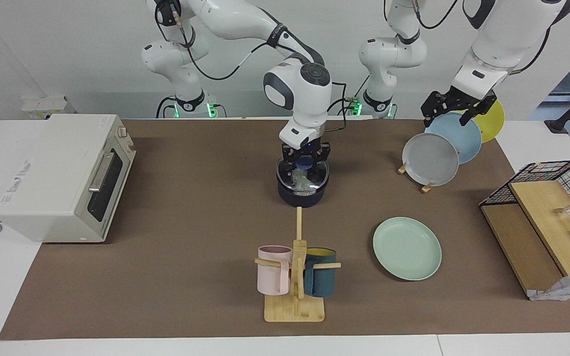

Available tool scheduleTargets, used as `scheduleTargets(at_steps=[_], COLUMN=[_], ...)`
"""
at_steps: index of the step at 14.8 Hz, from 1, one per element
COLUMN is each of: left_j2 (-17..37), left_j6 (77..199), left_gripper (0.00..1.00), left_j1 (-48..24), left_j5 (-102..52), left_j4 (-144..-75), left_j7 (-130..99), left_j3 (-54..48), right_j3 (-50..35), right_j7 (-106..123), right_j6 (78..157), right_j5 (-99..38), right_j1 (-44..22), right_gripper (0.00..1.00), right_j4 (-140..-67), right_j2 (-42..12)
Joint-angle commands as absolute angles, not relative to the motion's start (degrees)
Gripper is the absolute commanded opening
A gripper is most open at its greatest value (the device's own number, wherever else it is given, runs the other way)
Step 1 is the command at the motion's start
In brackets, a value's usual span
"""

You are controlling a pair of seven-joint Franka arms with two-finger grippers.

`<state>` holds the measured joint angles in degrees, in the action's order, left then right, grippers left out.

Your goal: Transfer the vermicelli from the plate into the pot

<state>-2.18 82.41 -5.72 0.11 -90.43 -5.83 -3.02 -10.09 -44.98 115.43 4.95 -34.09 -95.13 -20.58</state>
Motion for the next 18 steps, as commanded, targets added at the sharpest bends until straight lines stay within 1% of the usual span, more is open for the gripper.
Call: scheduleTargets(at_steps=[1, 5, 7, 10, 13, 17, 18], left_j2=[-4.2, -3.9, -3.7, -3.4, -3.4, -2.5, -2.5], left_j6=[85.1, 85.2, 86.0, 86.7, 86.2, 85.3, 85.0], left_gripper=[1.00, 1.00, 1.00, 1.00, 1.00, 1.00, 1.00], left_j1=[-6.3, -6.4, -6.2, -5.2, -5.0, -4.4, -4.5], left_j5=[1.4, 1.0, -1.7, -2.1, -2.0, -1.9, -1.9], left_j4=[-93.9, -93.6, -93.6, -93.5, -93.4, -93.3, -93.2], left_j7=[-6.1, -6.3, -6.9, -7.9, -7.8, -7.6, -7.4], left_j3=[-2.3, -2.2, -2.2, -2.8, -2.9, -3.1, -3.0], right_j3=[-10.3, -10.3, -10.3, -10.3, -10.4, -10.4, -10.4], right_j7=[-46.6, -46.7, -46.7, -47.5, -50.3, -50.3, -50.3], right_j6=[116.4, 116.9, 116.8, 117.2, 119.6, 119.7, 120.0], right_j5=[6.3, 9.1, 10.4, 10.0, 9.7, 9.6, 9.6], right_j1=[-34.2, -34.3, -34.3, -34.3, -34.3, -34.3, -34.3], right_gripper=[0.59, 0.59, 0.60, 0.60, 0.61, 0.62, 0.65], right_j4=[-94.0, -94.0, -93.8, -93.8, -93.9, -94.4, -94.5], right_j2=[-21.7, -21.7, -21.7, -21.8, -22.1, -22.1, -22.1])
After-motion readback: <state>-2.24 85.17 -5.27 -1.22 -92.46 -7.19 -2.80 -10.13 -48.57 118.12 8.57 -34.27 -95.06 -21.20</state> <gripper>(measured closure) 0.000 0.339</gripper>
